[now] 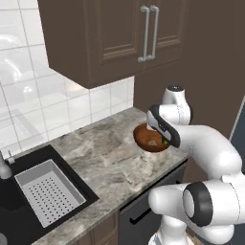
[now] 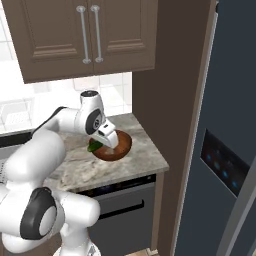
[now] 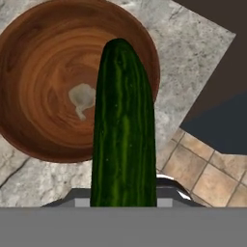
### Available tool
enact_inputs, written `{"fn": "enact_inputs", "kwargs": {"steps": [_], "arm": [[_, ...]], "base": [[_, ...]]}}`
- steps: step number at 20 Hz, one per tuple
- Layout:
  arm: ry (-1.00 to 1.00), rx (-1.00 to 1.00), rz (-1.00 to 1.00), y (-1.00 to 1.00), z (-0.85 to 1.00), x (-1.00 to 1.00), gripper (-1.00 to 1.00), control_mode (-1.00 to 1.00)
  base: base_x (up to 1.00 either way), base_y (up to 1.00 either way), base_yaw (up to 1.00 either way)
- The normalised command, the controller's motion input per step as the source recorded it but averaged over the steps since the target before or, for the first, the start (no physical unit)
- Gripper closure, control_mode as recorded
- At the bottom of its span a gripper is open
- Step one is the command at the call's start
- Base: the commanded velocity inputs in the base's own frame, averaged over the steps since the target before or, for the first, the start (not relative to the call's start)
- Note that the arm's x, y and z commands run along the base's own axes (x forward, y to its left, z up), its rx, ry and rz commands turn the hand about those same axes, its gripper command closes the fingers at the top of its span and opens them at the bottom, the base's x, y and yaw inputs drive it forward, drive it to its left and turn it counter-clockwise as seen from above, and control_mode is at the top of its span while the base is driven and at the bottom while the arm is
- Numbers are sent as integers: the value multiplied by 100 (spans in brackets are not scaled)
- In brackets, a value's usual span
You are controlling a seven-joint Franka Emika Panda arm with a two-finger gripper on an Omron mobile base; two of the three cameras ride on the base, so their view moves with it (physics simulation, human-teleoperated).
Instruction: Take the garlic, mushroom, and cucumber from the freezer and place them in the bowl on the counter.
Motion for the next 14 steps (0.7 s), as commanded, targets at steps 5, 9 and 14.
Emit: {"fn": "enact_inputs", "kwargs": {"steps": [5, 9, 14], "arm": [[0, 0, 0, 0, -23, 26, 100, -100], [0, 0, 0, 0, -18, 34, 100, -100], [0, 0, 0, 0, -22, 35, 100, -100]], "base": [[0, 0, 0], [0, 0, 0], [0, 0, 0]]}}
